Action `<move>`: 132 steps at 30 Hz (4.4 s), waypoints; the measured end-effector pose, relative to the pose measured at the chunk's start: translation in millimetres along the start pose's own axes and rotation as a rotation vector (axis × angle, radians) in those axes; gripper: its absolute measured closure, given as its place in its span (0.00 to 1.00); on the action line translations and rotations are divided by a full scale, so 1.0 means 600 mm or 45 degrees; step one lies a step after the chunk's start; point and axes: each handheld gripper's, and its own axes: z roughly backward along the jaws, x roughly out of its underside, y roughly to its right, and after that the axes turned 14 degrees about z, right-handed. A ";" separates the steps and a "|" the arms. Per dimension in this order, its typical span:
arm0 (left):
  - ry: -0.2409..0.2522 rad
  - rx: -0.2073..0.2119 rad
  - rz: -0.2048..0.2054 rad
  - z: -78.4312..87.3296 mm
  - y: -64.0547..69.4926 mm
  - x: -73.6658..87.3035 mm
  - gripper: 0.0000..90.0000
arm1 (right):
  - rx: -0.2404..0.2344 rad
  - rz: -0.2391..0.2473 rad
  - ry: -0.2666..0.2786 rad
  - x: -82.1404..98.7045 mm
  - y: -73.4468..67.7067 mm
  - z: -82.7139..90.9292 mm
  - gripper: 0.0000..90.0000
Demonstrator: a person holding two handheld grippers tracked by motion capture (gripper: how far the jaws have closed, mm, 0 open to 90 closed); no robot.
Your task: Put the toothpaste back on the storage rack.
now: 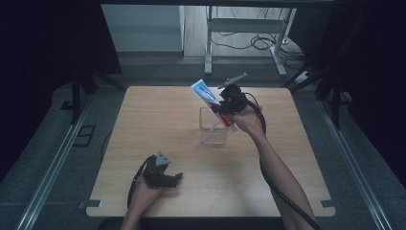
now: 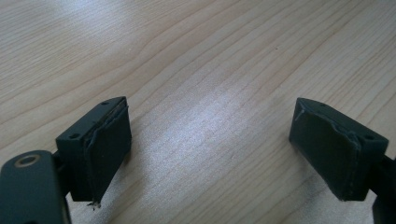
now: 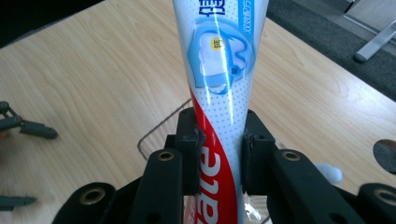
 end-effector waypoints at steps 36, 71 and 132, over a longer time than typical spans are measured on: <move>-0.005 -0.002 -0.001 0.000 0.000 0.000 0.14 | 0.037 0.028 0.049 -0.005 0.003 -0.074 0.80; -0.003 0.000 0.000 0.000 0.000 0.000 0.14 | -0.020 0.039 0.019 0.039 -0.001 -0.109 0.78; -0.005 -0.002 -0.001 0.000 0.000 0.000 0.14 | -0.092 0.031 -0.008 0.054 -0.018 -0.086 0.37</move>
